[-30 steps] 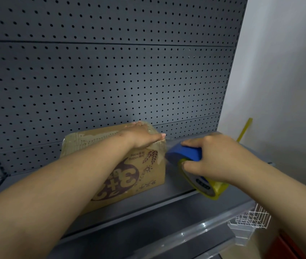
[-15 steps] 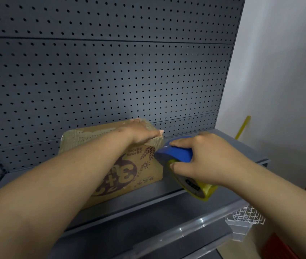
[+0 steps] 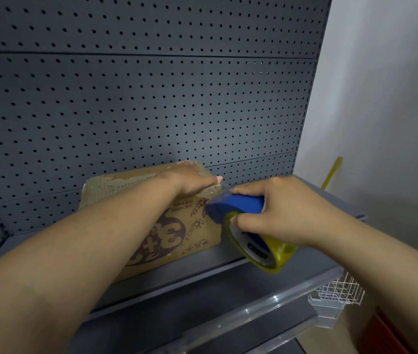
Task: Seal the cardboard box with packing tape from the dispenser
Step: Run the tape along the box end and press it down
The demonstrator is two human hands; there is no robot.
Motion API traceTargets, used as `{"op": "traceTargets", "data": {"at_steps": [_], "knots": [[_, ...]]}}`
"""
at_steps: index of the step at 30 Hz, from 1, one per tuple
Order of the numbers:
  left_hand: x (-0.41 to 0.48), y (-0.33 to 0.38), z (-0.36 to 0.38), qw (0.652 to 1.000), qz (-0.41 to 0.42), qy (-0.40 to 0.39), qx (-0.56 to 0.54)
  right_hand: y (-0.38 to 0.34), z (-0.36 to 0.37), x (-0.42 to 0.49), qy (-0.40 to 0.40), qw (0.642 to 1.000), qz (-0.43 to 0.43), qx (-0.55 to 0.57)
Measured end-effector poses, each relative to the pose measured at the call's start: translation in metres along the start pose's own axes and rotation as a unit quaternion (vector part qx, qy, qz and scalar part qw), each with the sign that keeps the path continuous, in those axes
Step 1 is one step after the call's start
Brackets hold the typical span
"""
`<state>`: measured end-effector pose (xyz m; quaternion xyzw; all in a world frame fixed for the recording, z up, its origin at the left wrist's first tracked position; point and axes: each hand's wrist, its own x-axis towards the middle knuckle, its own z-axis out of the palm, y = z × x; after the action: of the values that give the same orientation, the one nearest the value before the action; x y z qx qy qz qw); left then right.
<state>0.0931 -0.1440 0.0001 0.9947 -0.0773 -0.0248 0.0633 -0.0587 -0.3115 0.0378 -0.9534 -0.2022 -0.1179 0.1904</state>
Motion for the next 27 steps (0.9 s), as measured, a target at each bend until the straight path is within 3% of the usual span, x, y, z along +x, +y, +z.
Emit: {"op": "traceTargets", "data": {"at_steps": [4, 15, 27], "knots": [[0.004, -0.003, -0.001, 1.0, -0.012, -0.005, -0.009, -0.011, 0.016, -0.005, -0.008, 0.999, -0.038, 0.006], [0.007, -0.01, 0.003, 1.0, -0.004, 0.002, 0.008, 0.006, 0.015, 0.005, -0.016, 0.997, 0.013, -0.069], [0.009, -0.011, 0.001, 1.0, 0.002, -0.014, -0.02, 0.0, -0.007, -0.011, -0.032, 0.997, -0.01, -0.07]]}}
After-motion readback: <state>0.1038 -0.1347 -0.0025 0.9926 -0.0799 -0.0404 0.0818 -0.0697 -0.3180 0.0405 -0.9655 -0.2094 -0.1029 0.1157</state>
